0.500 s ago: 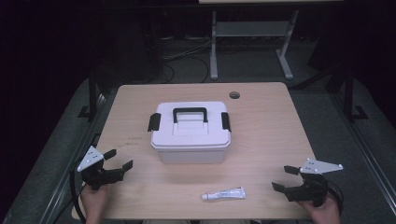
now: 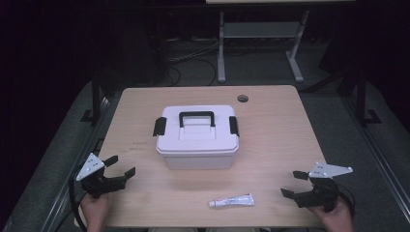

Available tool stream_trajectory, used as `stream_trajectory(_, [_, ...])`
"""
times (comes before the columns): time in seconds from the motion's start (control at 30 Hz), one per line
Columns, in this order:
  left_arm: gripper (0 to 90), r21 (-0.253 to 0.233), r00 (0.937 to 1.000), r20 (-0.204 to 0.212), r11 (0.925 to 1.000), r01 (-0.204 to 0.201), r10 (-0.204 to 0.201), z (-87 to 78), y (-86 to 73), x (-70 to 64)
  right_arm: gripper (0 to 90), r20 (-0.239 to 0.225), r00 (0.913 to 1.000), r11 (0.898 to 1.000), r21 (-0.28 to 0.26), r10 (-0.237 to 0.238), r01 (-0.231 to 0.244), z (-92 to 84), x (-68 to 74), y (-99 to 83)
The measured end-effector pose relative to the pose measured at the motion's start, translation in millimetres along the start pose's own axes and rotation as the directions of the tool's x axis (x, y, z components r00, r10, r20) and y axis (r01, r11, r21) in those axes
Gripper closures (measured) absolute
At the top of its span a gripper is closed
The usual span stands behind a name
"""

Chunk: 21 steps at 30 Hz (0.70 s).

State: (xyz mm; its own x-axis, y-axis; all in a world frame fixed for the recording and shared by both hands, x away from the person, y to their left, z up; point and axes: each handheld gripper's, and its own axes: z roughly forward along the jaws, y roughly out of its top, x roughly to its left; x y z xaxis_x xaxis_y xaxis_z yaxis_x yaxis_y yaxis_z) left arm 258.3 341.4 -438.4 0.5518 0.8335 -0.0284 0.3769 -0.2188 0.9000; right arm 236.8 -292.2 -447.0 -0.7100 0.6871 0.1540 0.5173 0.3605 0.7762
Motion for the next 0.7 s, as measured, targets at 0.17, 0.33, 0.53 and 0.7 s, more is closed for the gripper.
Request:
stream_trajectory(0.17, [14.1, -0.005, 0.9999, 0.011, 1.0000, -0.005, 0.005, 1.1, 0.8, 0.1, 15.0, -0.011, 0.9999, 1.000, 0.018, -0.010, 0.011, 2.3, 0.4, 5.2])
stream_trajectory(0.33, [14.1, 0.002, 0.9999, 0.016, 1.0000, -0.006, 0.006, 4.0, 2.0, -0.9, 15.0, -0.022, 0.9995, 0.999, 0.045, -0.021, 0.022, 5.6, -1.7, 13.1])
stream_trajectory(0.53, [14.1, 0.011, 0.9996, 0.025, 0.9999, -0.012, 0.012, 6.5, 2.4, -1.5, 15.0, -0.032, 0.9987, 0.997, 0.068, -0.040, 0.043, 6.3, -5.4, 27.0])
stream_trajectory(0.7, [14.1, 0.014, 0.9995, 0.027, 0.9998, -0.014, 0.013, 6.7, 2.7, -1.2, 15.0, -0.037, 0.9980, 0.996, 0.076, -0.052, 0.055, 8.3, -7.4, 37.7])
